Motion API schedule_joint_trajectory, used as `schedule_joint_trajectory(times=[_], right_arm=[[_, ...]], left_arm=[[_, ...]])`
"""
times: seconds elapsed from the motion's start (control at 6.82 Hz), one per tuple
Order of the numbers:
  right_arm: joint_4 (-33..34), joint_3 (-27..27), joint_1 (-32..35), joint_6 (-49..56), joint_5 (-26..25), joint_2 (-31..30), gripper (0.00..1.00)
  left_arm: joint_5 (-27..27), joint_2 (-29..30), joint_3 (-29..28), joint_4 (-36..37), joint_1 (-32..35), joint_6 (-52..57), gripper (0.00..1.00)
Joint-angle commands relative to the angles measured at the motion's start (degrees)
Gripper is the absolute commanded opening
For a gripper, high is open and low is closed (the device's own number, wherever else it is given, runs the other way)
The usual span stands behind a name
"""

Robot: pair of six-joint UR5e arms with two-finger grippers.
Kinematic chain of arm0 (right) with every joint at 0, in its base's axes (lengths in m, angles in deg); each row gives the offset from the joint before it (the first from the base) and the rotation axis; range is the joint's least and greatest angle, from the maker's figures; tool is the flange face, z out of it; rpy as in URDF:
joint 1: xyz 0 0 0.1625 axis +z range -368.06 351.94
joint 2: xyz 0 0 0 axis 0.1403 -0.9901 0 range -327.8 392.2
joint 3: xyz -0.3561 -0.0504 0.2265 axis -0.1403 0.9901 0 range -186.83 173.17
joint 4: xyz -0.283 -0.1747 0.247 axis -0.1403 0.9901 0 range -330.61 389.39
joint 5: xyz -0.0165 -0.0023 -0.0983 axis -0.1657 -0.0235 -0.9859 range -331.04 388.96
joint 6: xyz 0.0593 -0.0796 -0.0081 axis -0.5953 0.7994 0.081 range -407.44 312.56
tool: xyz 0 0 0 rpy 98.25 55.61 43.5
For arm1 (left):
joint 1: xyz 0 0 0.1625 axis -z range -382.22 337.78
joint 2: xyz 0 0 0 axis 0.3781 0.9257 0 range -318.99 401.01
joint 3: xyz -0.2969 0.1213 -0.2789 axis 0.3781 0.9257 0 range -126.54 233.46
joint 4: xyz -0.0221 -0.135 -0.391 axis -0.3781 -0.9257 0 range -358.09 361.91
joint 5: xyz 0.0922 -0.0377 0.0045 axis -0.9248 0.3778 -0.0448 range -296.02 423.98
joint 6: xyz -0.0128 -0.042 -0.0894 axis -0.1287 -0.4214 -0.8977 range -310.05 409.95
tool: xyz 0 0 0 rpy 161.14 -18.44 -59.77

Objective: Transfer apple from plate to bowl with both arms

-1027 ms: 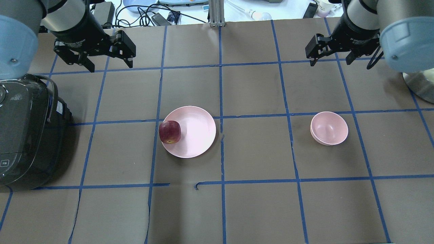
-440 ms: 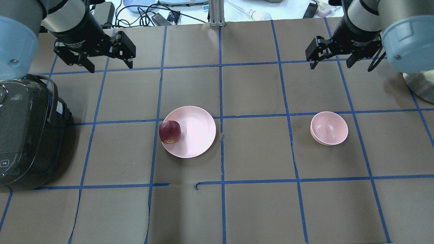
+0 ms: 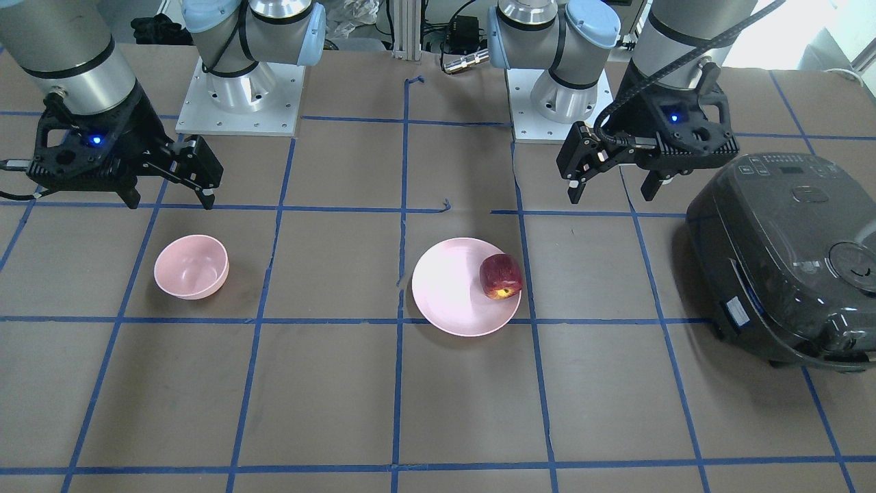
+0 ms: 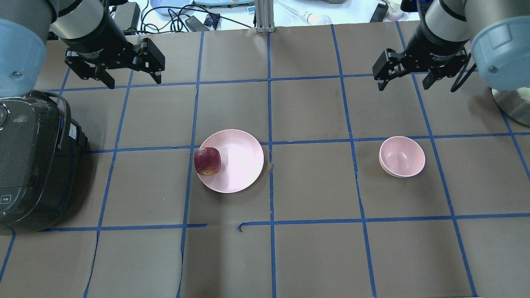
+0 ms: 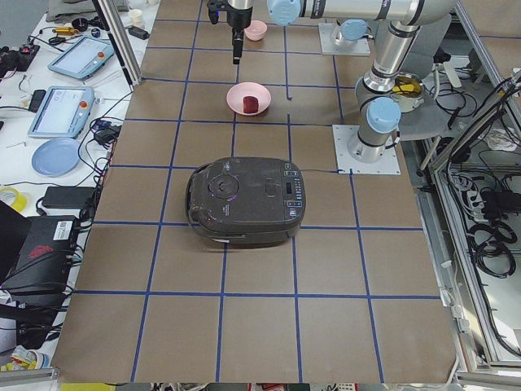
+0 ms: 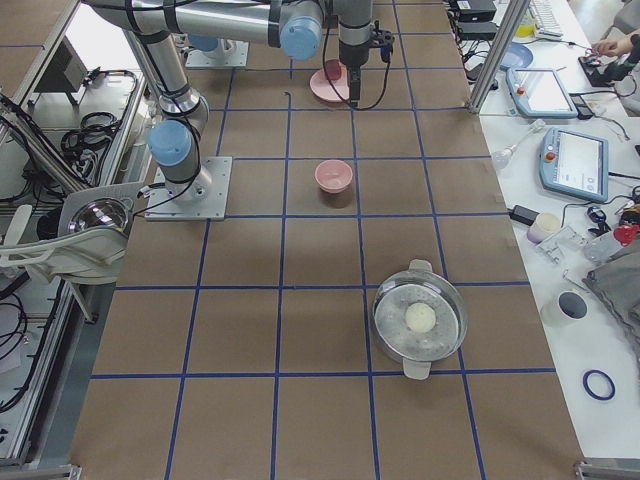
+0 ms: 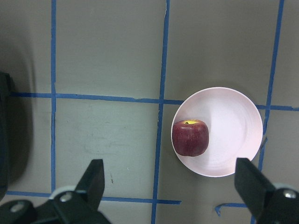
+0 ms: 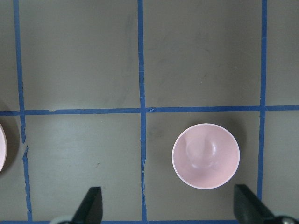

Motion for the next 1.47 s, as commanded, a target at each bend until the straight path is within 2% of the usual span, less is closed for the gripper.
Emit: schedule_joint_trajectory(times=[0.0, 0.59, 0.88, 1.03, 1.32], right_arm=[[-1.08, -0.06, 0.0, 0.0, -0.49, -0.31, 1.0], [-1.17, -0.41, 0.0, -0.09, -0.67, -0.57, 1.0], [-2.57, -0.41, 0.0, -0.09, 0.12, -2.77, 1.0], [-4.06, -0.41, 0.0, 0.0, 0.3, -3.3, 1.0], [-4.16, -0.41, 1.31, -0.09, -0.75, -3.22, 1.0]], left_arm=[[-0.12, -0.25, -0.18, 0.42, 0.37, -0.35, 1.0], [-0.3, 1.57, 2.7, 2.8, 1.25, -2.96, 1.0], [0.49, 2.72, 7.44, 4.03, 1.61, -12.19, 1.0], [0.67, 4.04, 7.9, 4.29, 1.87, -15.61, 1.0], [0.58, 7.63, 10.52, 6.91, 5.89, -24.04, 1.0]])
